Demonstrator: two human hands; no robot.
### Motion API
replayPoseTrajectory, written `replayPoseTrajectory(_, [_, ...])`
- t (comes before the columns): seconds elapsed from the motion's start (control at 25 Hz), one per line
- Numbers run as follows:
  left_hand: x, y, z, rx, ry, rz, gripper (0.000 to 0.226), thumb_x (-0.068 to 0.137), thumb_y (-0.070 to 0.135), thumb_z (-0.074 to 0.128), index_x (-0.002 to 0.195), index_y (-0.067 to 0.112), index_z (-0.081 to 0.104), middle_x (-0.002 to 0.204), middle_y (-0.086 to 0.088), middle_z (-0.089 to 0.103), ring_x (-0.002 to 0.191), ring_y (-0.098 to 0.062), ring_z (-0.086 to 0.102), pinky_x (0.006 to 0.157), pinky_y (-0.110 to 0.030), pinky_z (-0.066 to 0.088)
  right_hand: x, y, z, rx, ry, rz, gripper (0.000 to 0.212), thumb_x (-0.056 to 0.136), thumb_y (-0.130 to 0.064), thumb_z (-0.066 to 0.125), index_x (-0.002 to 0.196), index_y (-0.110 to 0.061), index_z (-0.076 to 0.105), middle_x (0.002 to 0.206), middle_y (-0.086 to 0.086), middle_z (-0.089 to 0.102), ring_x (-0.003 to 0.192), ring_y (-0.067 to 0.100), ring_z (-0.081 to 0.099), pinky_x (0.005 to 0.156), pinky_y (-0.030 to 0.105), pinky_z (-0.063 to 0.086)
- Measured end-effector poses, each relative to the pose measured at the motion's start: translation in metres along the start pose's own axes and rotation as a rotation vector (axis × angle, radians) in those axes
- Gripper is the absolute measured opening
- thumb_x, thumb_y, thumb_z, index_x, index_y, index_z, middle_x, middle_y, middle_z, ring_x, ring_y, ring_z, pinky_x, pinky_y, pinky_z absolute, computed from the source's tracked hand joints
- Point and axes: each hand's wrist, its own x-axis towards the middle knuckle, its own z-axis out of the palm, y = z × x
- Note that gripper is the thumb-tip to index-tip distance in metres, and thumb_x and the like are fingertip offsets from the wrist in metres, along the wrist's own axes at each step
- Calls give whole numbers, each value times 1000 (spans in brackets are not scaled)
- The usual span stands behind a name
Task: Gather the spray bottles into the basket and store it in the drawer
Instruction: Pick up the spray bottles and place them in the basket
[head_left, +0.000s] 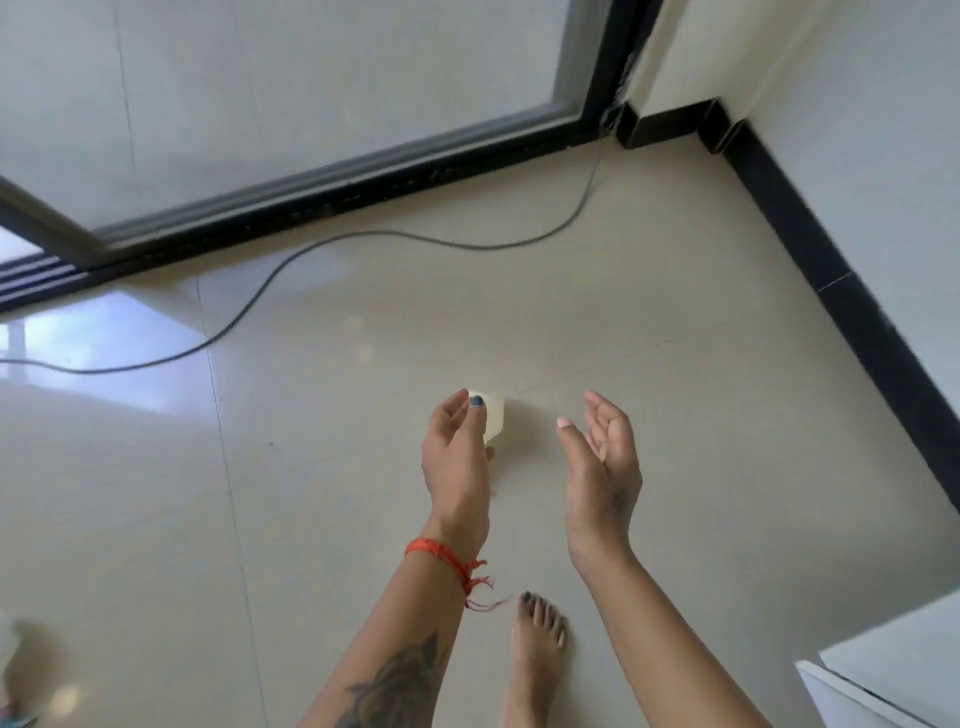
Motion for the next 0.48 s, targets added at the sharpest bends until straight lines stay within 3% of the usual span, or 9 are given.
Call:
replayPoseTrajectory(0.16, [68, -27, -17, 26, 72, -39, 34, 91, 21, 53, 125, 20, 53, 123, 2, 58, 97, -10, 58, 94, -35, 49, 38, 52, 41, -81, -53, 66, 37, 84, -13, 61, 119, -22, 55, 127, -2, 57, 121, 7, 50, 100, 22, 37])
replayPoseTrajectory(0.36, [150, -85, -29, 179, 66, -13, 45, 88, 29, 57, 131, 27, 46, 140, 5, 48, 118, -14, 49, 107, -41, 39, 84, 142, 73, -191, -98, 193, 54, 80, -14, 65, 129, -22, 45, 137, -1, 48, 124, 13, 47, 102, 30, 39])
replayPoseTrajectory(0.48, [195, -115, -24, 349, 5, 118, 66, 83, 33, 63, 141, 33, 32, 150, 7, 34, 134, -16, 37, 111, -36, 32, 109, 198, 85, -290, -119, 322, 75, 75, -18, 70, 138, -26, 31, 139, 0, 45, 118, 15, 49, 92, 28, 39])
